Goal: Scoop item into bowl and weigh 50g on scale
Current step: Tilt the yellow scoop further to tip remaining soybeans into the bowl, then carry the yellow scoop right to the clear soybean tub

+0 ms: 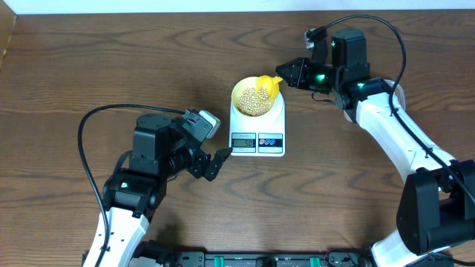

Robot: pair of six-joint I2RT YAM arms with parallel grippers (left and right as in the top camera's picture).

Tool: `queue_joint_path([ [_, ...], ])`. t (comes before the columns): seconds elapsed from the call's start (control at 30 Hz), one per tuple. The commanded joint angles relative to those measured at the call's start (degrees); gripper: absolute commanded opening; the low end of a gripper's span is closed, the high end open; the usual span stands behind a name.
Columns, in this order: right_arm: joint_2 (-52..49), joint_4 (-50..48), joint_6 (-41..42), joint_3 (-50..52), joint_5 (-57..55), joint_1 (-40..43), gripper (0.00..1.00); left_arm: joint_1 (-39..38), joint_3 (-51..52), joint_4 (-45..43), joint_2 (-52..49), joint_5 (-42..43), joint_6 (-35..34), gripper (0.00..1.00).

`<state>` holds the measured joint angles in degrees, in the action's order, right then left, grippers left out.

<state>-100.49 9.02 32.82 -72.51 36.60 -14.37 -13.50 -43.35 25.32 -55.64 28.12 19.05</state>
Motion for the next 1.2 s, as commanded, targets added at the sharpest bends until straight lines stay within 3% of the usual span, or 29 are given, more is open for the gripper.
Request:
queue_joint_path([
  [0.0, -0.2, -0.7, -0.7, 0.2, -0.5, 0.2, 0.01, 0.3, 0.5, -0.1, -0.1, -0.3, -0.7, 0.98],
  [0.3, -0.2, -2.6, 8.0, 0.2, 3.7, 4.6, 0.01, 0.3, 0.5, -0.1, -0.1, -0.3, -0.7, 0.98],
  [0.77, -0.1, -0.5, 8.4, 0.2, 22.6, 17.6, 0.01, 0.3, 0.5, -0.1, -0.1, -0.3, -0.7, 0.98],
  [1.17, -0.1, 8.6, -3.9, 0.2, 33.6, 28.7, 0.01, 0.3, 0.5, -0.1, -0.1, -0.3, -0.7, 0.98],
])
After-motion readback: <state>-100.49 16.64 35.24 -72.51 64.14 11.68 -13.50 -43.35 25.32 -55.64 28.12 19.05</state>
